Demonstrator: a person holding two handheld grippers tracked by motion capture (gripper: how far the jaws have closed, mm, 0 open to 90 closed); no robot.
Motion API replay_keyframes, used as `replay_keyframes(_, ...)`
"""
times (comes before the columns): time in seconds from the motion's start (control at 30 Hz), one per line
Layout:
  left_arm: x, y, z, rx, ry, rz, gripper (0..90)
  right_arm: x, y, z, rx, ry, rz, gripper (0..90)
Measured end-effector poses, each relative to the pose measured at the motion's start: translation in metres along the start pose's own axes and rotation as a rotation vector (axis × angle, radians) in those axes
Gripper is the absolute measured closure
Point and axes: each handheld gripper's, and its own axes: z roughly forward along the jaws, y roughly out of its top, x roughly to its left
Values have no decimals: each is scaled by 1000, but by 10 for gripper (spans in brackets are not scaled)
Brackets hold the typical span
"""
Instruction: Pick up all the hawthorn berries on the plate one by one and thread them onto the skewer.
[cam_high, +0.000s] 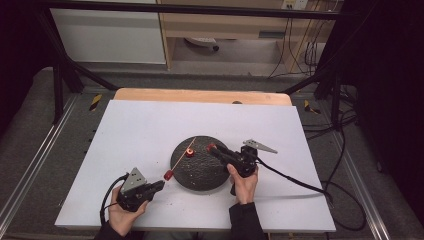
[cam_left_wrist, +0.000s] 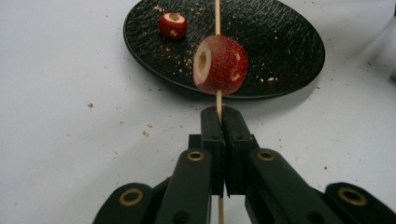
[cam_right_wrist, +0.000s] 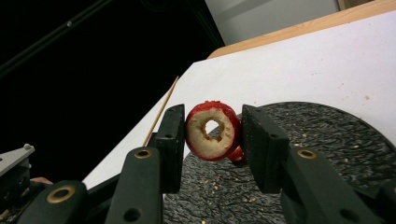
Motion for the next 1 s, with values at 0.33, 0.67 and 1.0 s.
replay_keyframes(0.33, -9, 6, 2, -30, -5, -9, 883, 3, 3, -1, -111, 18, 30, 616)
replay_keyframes(0.67, -22, 15, 12, -52, -34, -36, 882, 1, 15, 0, -227, 38, 75, 616)
replay_keyframes(1.0, -32, 22, 21, -68, -69, -54, 882, -1, 27, -1, -303, 50, 97, 616)
